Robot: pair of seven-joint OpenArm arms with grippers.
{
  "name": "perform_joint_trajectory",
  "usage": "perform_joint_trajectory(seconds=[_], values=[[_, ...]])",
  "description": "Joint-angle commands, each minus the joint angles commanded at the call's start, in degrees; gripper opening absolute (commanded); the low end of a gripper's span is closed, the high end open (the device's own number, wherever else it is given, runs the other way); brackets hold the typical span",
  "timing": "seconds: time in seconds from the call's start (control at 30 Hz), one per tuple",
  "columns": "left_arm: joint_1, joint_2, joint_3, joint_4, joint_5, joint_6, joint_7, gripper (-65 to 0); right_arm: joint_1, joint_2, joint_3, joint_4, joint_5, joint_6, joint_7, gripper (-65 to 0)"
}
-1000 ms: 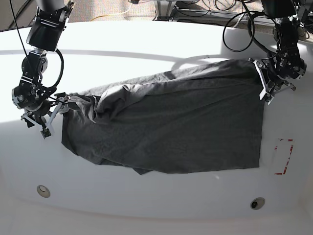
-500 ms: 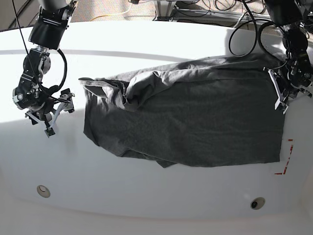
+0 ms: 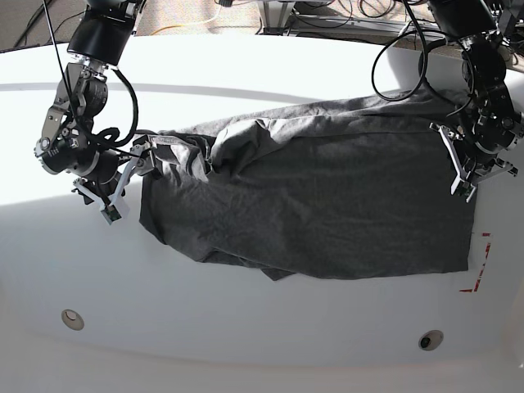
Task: Layout the t-shirt on the table in an organized manner, then fold the t-shirt properly
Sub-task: 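Release the shirt with the right gripper and regrasp its edge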
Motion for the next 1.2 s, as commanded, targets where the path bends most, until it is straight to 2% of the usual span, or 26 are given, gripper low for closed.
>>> perform_joint_trajectory(seconds=[0.3, 0.5, 0.7, 0.9, 1.07, 1.2], values=[[0.3, -0.1, 0.0, -0.1, 0.1, 0.0, -0.1, -57.4, -5.5, -0.5, -10.5, 8.4, -0.4, 0.0, 0.0, -13.2], [0.4, -0.1, 0.0, -0.2, 0.1, 0.0, -0.1, -57.4, -5.8, -0.6, -12.4, 9.4, -0.5, 0.0, 0.7, -13.3], [0.4, -0.1, 0.0, -0.2, 0.1, 0.0, -0.1, -57.4, -6.0, 0.7, -13.8, 7.6, -0.5, 0.0, 5.5, -13.3], [0.5, -0.1, -0.1, -0.2, 0.1, 0.0, -0.1, -57.4, -6.0, 4.0, -20.7, 4.5, -0.6, 0.0, 11.2, -13.3], [0.5, -0.1, -0.1, -0.2, 0.1, 0.0, -0.1, -57.4, -6.1, 5.9, -23.2, 2.3, -0.8, 0.0, 15.0, -13.5], [0.5, -0.1, -0.1, -0.3, 0.1, 0.0, -0.1, -57.4, -6.0, 6.0, -23.5, 0.6, -5.8, 0.0, 17.9, -18.9]])
